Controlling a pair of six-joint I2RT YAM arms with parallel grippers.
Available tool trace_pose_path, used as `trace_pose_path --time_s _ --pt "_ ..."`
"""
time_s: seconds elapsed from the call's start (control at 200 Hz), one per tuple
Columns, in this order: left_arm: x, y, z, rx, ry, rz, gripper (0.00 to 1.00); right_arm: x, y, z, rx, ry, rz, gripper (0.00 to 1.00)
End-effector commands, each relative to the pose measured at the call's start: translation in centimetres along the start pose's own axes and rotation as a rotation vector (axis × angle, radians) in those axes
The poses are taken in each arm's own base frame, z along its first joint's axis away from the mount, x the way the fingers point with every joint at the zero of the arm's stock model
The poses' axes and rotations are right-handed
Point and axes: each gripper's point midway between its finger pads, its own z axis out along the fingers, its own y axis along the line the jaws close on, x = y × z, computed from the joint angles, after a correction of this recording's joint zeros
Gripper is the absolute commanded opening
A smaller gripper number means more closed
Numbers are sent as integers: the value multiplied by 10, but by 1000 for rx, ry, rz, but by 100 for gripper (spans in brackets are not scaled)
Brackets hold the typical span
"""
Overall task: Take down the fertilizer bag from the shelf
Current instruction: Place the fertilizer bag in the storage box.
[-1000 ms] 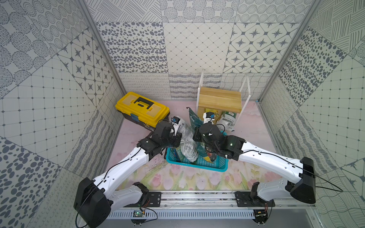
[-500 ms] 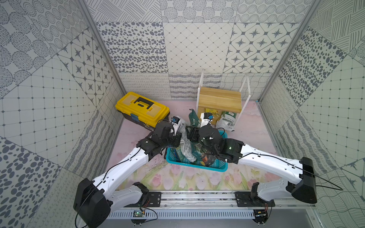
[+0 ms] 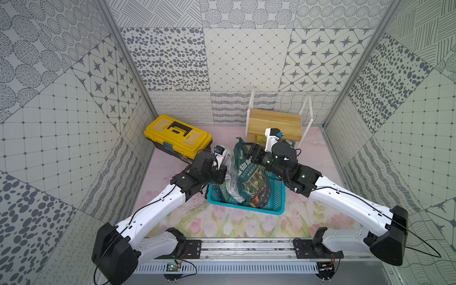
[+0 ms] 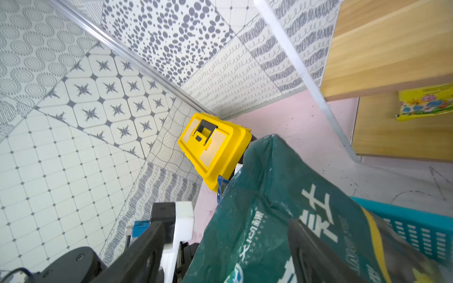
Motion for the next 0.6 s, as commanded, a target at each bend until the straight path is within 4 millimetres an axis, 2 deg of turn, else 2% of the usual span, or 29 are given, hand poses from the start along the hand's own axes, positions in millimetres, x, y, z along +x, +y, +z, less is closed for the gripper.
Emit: trace_pose_path --time_s 0.0,0.065,0.13,0.27,0.415,0.595 --pt "8 13 -1 -59 29 5 0 -21 -18 -12 33 -28 64 74" --pt "8 13 -2 -61 26 5 0 -21 -55 -17 167 5 113 53" --pt "6 13 -5 -61 18 4 0 -12 -90 -25 293 69 138 32" --pt "1 12 -11 -55 -7 6 0 19 -138 -46 493 209 54 0" --pt "-7 11 -20 -55 -52 13 0 58 -178 -72 664 396 13 0" --pt "-20 14 -38 -58 -162 -8 0 117 -204 -87 756 663 65 0"
